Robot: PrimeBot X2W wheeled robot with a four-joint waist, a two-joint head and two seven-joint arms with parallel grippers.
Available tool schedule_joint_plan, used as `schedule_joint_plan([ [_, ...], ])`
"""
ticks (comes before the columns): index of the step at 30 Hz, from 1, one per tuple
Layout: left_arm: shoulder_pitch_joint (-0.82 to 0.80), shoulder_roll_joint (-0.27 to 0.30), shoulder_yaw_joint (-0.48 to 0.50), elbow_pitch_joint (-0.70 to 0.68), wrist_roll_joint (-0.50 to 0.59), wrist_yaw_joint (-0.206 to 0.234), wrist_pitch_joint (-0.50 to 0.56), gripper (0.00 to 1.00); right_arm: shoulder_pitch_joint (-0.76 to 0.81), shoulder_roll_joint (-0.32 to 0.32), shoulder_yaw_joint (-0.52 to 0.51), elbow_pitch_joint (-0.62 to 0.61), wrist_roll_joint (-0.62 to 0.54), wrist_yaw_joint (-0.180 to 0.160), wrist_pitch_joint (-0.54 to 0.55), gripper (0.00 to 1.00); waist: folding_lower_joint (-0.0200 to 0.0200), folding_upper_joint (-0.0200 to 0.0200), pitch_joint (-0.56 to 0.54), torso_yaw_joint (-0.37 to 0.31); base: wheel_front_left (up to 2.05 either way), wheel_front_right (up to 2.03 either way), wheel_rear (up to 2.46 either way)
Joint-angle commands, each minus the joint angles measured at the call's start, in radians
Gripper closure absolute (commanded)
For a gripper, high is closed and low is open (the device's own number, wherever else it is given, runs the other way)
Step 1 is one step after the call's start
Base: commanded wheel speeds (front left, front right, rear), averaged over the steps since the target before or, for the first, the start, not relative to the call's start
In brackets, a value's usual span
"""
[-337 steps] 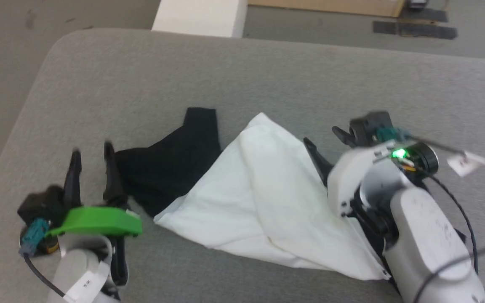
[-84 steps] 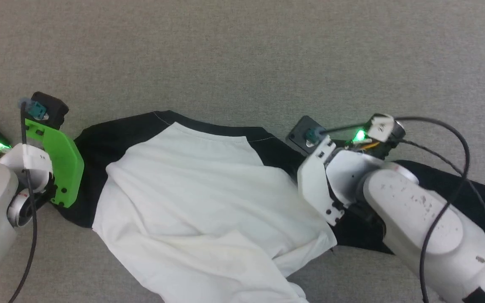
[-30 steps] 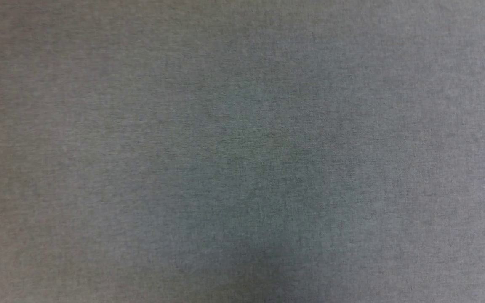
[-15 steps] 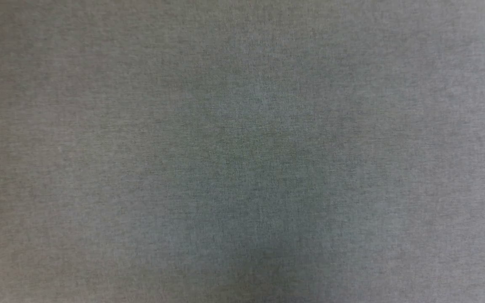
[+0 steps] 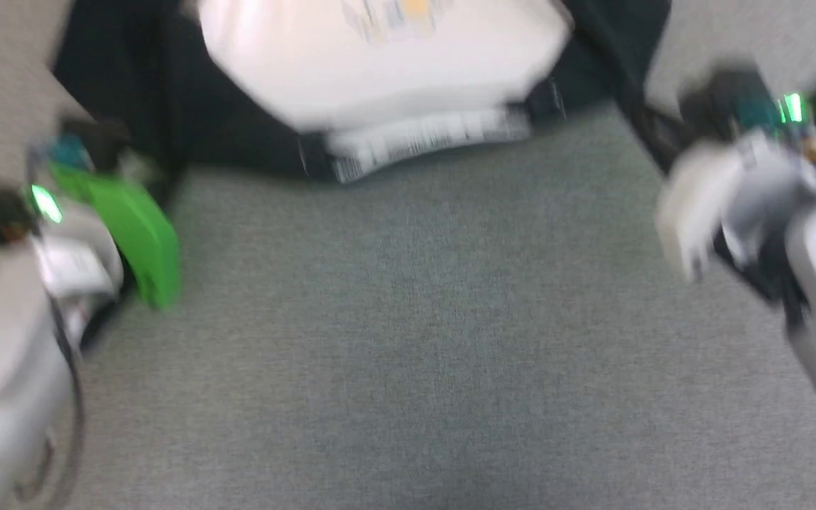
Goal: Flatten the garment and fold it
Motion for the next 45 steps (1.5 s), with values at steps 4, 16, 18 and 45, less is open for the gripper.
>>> schedule_joint_plan([
  [4, 0.179, 0.031, -0.003, -0.091, -0.057, 0.061, 0.000, 1.00, 0.222, -0.027, -0.120, -0.132, -0.029, -0.009, 0.033, 1.00, 0.0001, -0.0001, -0.130, 0.015, 0.00, 0.00, 0.00],
  [16, 0.530, 0.081, -0.015, -0.278, -0.163, 0.204, 0.000, 1.00, 0.742, 0.190, -0.412, -0.398, -0.126, -0.009, 0.205, 1.00, 0.0001, -0.0001, -0.229, 0.029, 0.00, 0.00, 0.00],
  [18, 0.574, 0.090, -0.019, -0.300, -0.179, 0.219, 0.005, 1.00, 0.799, 0.220, -0.433, -0.413, -0.127, -0.009, 0.238, 1.00, 0.0001, -0.0001, -0.235, 0.031, 0.00, 0.00, 0.00],
  [45, 0.735, -0.007, -0.031, -0.313, -0.235, 0.276, -0.101, 0.00, 1.054, 0.322, -0.530, -0.355, -0.093, -0.009, 0.279, 0.00, 0.0001, -0.0001, -0.322, 0.087, 0.00, 0.00, 0.00],
])
